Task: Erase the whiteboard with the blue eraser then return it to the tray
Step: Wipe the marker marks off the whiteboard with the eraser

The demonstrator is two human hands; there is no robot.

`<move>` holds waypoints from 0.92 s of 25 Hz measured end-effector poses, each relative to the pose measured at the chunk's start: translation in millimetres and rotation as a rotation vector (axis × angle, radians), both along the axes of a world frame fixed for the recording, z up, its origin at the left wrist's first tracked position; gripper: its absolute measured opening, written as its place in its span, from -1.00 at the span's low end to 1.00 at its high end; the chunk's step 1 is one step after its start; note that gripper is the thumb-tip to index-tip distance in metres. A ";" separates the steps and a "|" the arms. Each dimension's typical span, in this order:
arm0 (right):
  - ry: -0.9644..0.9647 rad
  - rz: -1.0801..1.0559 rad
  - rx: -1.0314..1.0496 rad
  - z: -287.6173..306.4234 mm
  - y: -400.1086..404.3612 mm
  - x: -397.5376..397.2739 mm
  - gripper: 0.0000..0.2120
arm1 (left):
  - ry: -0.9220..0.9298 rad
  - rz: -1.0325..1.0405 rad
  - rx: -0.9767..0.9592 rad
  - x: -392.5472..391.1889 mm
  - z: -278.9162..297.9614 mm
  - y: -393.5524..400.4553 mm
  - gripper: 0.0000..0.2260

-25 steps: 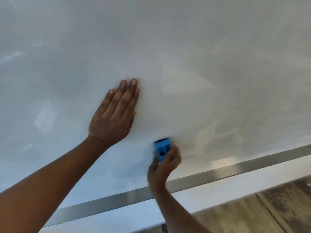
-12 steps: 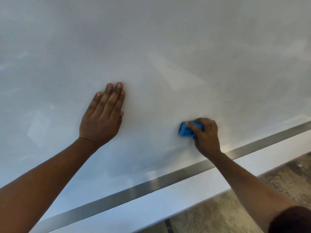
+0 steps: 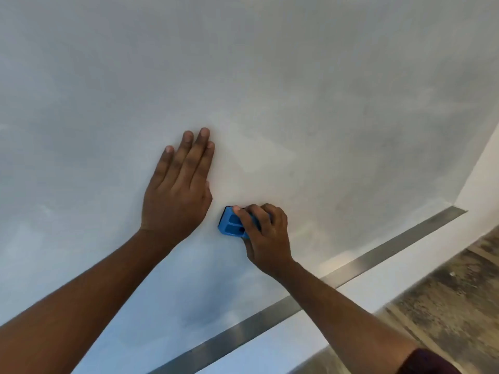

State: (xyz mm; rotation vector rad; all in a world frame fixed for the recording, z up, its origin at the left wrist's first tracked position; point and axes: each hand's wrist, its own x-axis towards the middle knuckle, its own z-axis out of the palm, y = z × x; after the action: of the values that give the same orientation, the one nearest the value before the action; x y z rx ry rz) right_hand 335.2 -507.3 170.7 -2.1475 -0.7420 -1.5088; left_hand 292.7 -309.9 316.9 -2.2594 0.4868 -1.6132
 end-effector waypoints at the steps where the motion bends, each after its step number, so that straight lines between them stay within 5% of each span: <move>1: -0.017 -0.031 0.025 9.7 -24.0 17.3 -0.34 | -0.016 0.027 0.014 3.3 -1.3 -0.3 -0.42; 8: 0.293 -0.155 1.105 95.7 -115.1 80.5 -0.29 | -0.055 0.114 0.054 17.5 -8.6 -1.4 -0.40; 11: 0.263 -0.169 1.026 77.8 -43.8 51.7 -0.31 | -0.069 0.128 0.058 18.2 -11.6 -2.5 -0.40; 15: 0.185 -0.036 0.280 17.0 14.1 9.0 -0.33 | -0.029 0.091 0.049 15.6 -6.4 0.9 -0.39; 16: 0.165 -0.073 0.309 17.7 -7.9 22.7 -0.34 | -0.025 0.085 0.044 16.1 -6.6 0.2 -0.39; 20: 0.445 -0.247 1.085 45.1 -112.4 70.4 -0.41 | -0.020 0.066 0.043 14.7 -8.0 -3.6 -0.39; 23: 0.565 -0.269 1.321 46.2 -95.1 65.2 -0.43 | -0.022 0.069 0.051 13.9 -6.8 -3.5 -0.38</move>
State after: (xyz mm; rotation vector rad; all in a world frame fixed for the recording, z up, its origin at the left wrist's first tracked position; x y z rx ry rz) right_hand 400.4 -602.4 216.9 -1.4299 0.6349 -0.8975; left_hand 306.6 -313.3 310.1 -2.1945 0.4352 -1.5719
